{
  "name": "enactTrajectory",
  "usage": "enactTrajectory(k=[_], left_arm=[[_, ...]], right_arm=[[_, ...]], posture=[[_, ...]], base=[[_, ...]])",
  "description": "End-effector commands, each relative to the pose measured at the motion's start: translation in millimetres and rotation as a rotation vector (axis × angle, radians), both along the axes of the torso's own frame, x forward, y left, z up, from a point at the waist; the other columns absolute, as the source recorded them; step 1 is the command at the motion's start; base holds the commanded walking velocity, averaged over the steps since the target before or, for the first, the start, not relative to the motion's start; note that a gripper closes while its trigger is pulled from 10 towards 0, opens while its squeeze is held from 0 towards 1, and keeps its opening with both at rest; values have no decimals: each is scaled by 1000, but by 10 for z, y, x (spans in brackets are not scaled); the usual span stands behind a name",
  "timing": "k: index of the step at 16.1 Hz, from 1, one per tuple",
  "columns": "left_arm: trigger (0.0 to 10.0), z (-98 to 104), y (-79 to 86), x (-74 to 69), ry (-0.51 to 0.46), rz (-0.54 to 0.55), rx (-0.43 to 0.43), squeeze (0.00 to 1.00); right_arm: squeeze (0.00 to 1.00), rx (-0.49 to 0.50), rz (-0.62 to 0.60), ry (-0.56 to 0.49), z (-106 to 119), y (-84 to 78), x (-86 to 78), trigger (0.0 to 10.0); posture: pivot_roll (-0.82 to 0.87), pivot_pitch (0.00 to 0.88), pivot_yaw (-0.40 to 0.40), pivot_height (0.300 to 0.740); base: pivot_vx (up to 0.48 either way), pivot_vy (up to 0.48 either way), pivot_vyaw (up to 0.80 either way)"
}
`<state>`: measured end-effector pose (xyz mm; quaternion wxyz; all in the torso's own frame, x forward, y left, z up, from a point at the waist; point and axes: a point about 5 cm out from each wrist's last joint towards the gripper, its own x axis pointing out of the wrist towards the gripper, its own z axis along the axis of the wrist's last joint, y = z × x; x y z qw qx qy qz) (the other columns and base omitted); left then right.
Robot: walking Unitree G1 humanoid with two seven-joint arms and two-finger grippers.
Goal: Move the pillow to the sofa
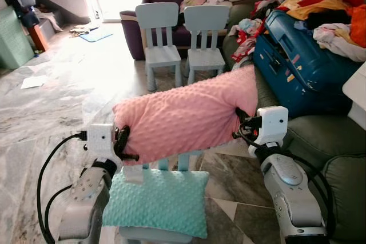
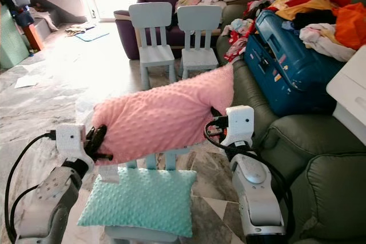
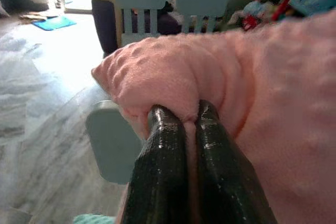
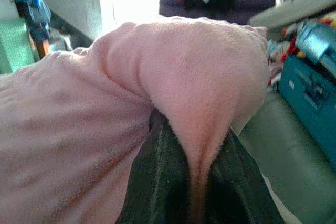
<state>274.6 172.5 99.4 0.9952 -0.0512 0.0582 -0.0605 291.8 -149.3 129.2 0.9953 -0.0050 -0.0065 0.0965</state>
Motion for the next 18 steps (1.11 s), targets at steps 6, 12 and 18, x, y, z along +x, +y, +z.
enactTrajectory(k=[6,12,18], left_arm=[[10000,99,53,47,16,105,-115,0],[10000,123,-2,-18,41,73,-102,0],[10000,193,-80,-38,-8,20,-146,0]], right_arm=[[0,76,-98,119,-19,-184,105,10000],[0,8,-82,103,32,-223,91,10000],[0,-24,-74,115,7,-202,-3,10000]], posture=[[-127,0,-26,740],[-137,0,-48,740],[-148,15,-39,740]], base=[[0,0,0],[0,0,0],[0,0,0]])
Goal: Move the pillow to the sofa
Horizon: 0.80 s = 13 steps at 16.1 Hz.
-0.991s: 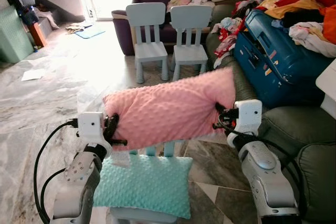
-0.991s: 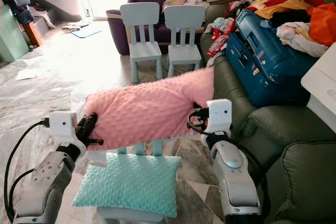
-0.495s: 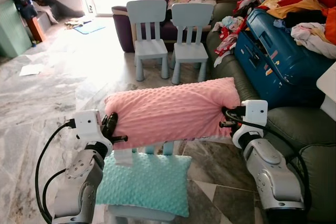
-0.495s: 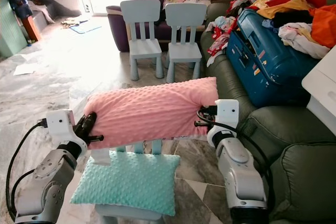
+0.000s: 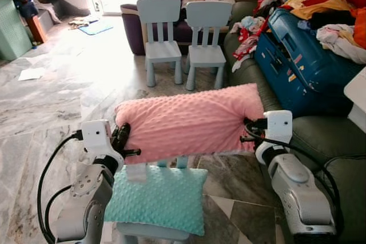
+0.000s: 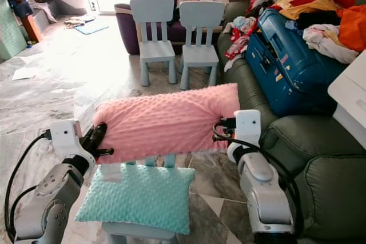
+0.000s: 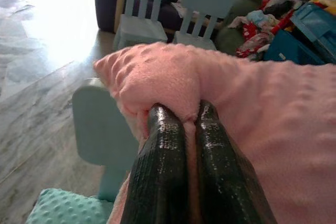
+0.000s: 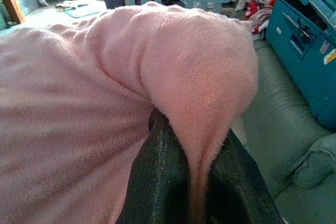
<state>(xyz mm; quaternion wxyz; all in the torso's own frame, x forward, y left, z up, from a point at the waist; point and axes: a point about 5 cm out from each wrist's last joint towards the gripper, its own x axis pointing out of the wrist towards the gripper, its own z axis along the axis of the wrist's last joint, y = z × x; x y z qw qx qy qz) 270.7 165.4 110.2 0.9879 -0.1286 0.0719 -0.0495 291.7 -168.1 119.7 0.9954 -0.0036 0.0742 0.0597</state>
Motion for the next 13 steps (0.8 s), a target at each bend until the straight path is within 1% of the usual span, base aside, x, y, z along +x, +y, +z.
enactTrajectory(k=[1,4,8,13], left_arm=[[10000,87,-13,-7,-45,-6,6,0],[10000,79,-14,-7,-42,-8,18,0],[10000,77,-10,10,-45,-17,32,0],[10000,89,-52,-3,-67,-34,51,0]], right_arm=[[0,-6,3,-49,107,-9,-12,10000],[0,-16,-14,-60,127,-15,-8,10000],[0,-22,-13,-68,137,21,-11,10000],[0,-23,-16,-80,161,11,15,10000]], posture=[[-148,17,-34,740],[-152,20,-28,740],[-153,15,-24,740],[-150,11,-25,740]], base=[[0,0,0],[0,0,0],[0,0,0],[0,0,0]])
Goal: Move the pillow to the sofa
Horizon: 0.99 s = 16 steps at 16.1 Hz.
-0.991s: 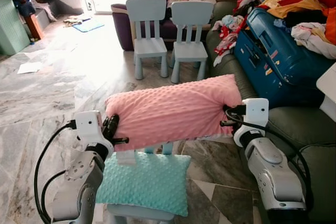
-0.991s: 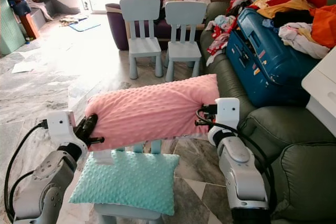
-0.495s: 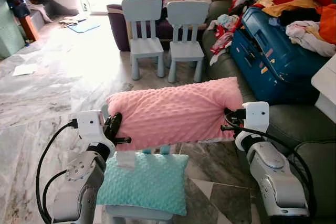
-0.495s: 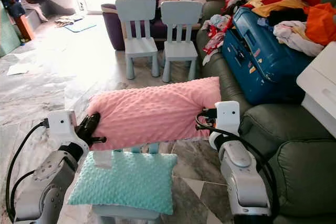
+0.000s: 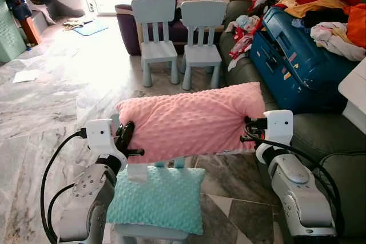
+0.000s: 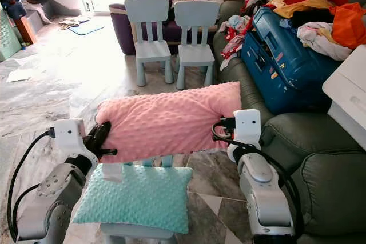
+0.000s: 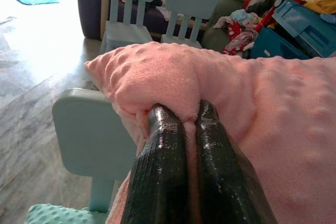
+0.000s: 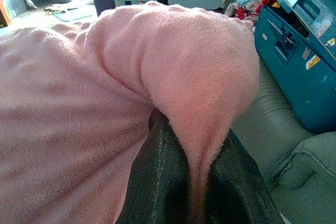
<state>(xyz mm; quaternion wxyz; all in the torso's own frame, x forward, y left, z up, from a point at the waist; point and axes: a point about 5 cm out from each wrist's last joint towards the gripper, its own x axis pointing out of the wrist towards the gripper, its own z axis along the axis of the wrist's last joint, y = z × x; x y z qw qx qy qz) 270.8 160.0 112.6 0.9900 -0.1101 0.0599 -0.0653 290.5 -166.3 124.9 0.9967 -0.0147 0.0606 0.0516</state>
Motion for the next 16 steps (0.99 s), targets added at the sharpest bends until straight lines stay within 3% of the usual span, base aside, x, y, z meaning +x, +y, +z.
enactTrajectory(k=[1,7,16], left_arm=[[10000,65,2,-4,-35,-4,21,0],[10000,39,-17,-3,-17,-29,-10,0],[10000,15,-40,3,-8,-47,-27,0]], right_arm=[[0,0,0,-51,107,-4,26,10000],[0,-2,-9,-48,89,-16,32,10000],[0,12,5,-37,86,-7,59,10000]], posture=[[-150,11,-25,740],[-151,8,-26,740],[-152,0,-29,740]], base=[[0,0,0],[0,0,0],[0,0,-758]])
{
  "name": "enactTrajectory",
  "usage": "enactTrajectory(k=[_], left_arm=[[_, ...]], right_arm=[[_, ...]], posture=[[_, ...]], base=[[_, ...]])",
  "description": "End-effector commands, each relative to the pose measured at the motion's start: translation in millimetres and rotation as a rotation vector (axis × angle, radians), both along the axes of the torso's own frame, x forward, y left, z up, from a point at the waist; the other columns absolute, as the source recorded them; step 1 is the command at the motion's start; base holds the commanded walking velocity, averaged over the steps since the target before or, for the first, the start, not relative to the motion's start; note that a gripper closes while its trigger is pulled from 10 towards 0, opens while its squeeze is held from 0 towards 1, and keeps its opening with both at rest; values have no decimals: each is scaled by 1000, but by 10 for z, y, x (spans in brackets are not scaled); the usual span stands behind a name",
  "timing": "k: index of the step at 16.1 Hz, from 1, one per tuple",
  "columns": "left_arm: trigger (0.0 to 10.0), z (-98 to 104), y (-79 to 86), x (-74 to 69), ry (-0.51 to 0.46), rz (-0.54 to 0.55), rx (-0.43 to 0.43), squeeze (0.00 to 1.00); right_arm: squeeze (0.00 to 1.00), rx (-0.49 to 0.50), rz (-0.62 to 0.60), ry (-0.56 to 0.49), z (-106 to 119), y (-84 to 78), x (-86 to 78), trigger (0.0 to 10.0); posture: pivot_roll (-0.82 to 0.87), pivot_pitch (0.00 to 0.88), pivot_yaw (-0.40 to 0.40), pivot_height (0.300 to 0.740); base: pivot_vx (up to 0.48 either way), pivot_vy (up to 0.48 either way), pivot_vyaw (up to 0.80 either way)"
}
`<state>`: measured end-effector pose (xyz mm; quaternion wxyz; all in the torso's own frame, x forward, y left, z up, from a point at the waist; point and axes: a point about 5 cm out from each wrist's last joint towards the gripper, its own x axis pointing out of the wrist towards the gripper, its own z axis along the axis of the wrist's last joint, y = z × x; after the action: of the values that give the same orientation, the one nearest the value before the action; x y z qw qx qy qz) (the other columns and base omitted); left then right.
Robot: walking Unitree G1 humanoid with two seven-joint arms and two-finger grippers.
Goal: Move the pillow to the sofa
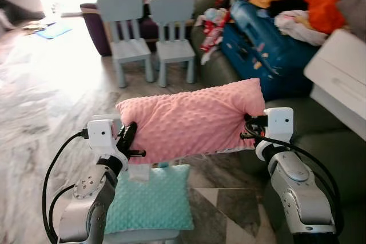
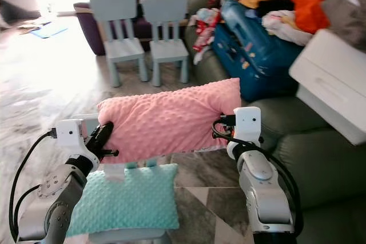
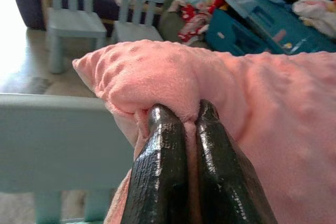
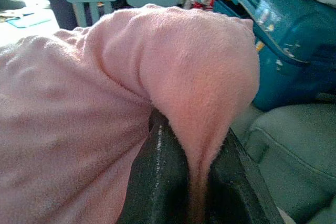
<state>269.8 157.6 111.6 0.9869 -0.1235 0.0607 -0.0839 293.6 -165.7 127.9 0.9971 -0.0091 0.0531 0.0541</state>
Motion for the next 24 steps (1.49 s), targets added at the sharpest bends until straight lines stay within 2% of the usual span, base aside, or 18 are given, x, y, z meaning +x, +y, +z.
enactTrajectory(k=[1,18,24], left_arm=[[10000,24,-20,13,-7,-13,-1,0],[10000,-24,-81,4,22,-33,-18,0],[10000,-40,-43,20,32,12,-28,0]], right_arm=[[0,0,2,-21,55,-16,31,10000],[0,-4,10,-24,85,-35,53,10000],[0,-12,28,-37,105,-25,55,10000]], posture=[[-152,0,-31,740],[-161,1,-44,740],[-161,0,-53,740]], base=[[0,0,-763],[0,0,-759],[0,0,0]])
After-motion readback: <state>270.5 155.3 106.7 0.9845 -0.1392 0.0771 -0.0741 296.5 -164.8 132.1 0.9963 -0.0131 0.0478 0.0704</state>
